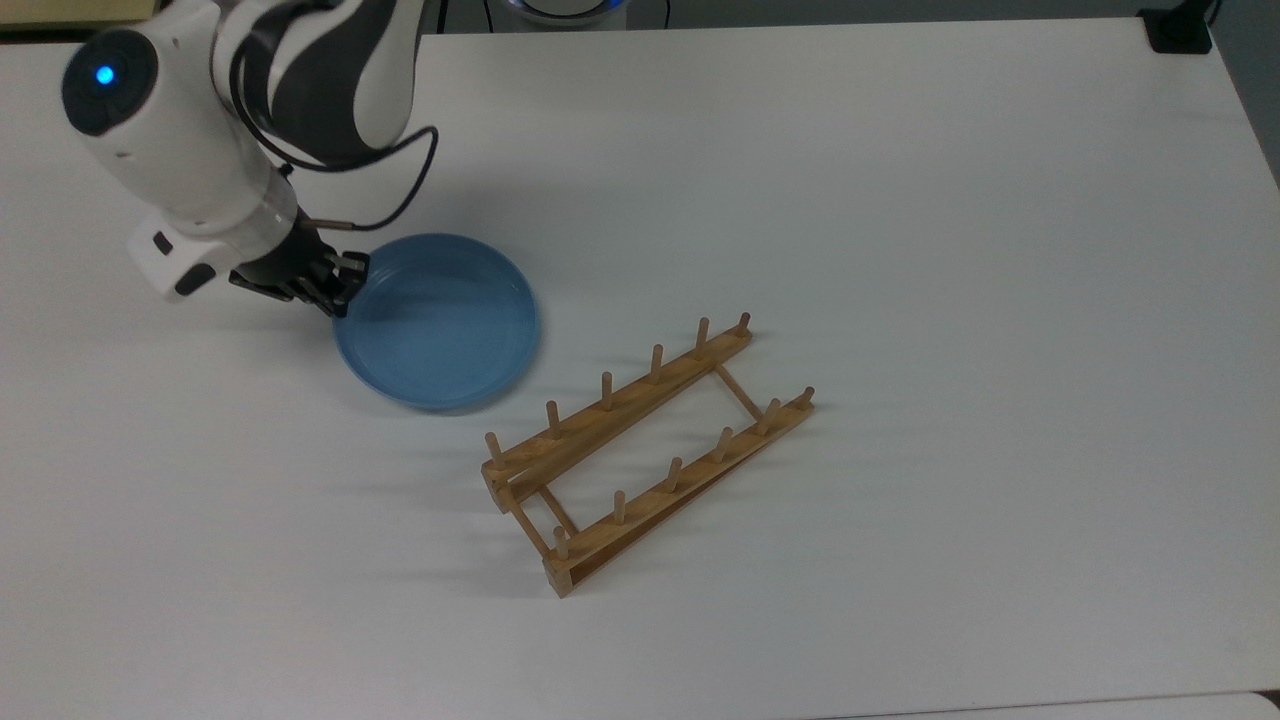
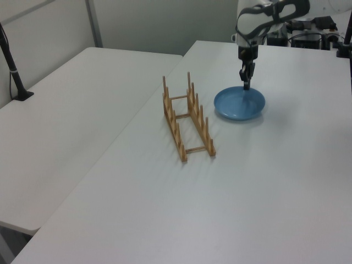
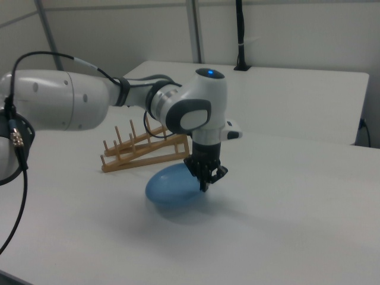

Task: Place plate in plate rack
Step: 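Close the gripper on the blue plate's rim, then lift the plate by its rim, tilting it upright, then lower the upright plate between the pegs of the wooden rack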

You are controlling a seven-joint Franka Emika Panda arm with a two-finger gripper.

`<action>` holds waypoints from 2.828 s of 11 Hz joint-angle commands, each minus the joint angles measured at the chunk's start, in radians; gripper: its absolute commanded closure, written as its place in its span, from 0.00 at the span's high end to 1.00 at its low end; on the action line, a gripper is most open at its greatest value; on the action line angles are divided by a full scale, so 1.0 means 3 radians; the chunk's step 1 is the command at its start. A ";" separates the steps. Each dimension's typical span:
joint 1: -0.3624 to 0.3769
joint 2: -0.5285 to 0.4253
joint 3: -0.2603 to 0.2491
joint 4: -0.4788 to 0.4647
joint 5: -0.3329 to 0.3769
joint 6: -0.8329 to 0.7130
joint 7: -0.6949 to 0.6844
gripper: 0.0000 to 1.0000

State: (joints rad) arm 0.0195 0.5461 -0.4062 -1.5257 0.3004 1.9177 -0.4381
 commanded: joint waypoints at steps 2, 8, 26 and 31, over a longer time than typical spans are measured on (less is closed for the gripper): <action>0.0042 -0.0663 -0.0119 0.0018 0.0006 -0.0328 -0.0431 0.00; 0.0527 -0.1032 -0.0124 0.0146 -0.0294 0.1095 -0.0091 0.00; 0.1673 -0.0655 -0.0129 0.0162 -0.4385 0.1360 0.2171 0.00; 0.1704 -0.0445 -0.0124 0.0162 -0.4621 0.1247 0.2283 0.01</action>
State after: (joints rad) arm 0.5139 0.3856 -0.4340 -1.4770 -1.0368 2.3169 0.1933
